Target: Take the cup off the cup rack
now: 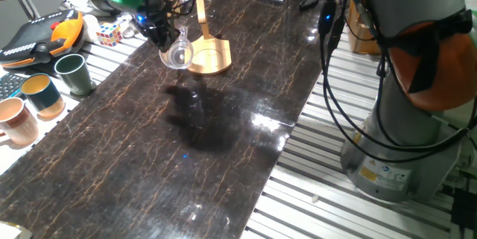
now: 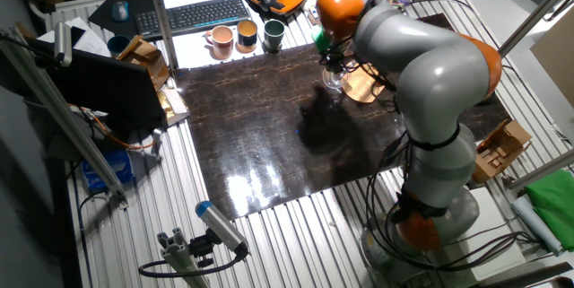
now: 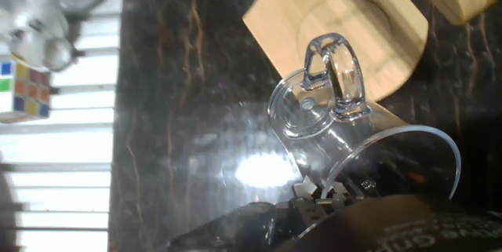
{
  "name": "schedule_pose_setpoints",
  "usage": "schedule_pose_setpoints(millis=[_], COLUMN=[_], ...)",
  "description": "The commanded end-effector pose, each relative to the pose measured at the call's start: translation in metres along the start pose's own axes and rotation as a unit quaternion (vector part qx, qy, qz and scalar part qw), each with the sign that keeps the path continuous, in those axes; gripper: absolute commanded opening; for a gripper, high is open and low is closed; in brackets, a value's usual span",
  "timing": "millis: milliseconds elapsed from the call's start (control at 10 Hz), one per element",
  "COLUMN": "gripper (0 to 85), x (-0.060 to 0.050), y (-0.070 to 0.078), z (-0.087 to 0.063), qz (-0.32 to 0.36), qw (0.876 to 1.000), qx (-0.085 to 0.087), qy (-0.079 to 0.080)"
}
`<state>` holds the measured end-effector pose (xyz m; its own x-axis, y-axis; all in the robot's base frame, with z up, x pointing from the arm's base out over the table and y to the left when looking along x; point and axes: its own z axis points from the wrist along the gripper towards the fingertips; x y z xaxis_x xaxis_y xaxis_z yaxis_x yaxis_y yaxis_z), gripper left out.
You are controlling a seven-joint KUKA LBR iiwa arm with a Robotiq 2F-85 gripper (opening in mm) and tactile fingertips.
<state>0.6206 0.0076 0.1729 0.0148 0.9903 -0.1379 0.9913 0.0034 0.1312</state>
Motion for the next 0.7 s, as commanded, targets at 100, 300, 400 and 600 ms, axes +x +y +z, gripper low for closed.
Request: schedule_pose_setpoints(millis=[100,300,400,600], gripper=[1.0,1.0,1.0,1.0], x=[0.0006,0.0017,0.0017,0.0027], y=[-0.0032,-0.0051,-0.0061,-0.008], z=[-0.0025,-0.0034,-0.0042,-0.0049], qz=[0.001,-0.011,-0.014,-0.016], qw=[1.0,0.999,0.999,0.999], qx=[0.009,0.014,0.016,0.016], qy=[0.019,0.027,0.029,0.031])
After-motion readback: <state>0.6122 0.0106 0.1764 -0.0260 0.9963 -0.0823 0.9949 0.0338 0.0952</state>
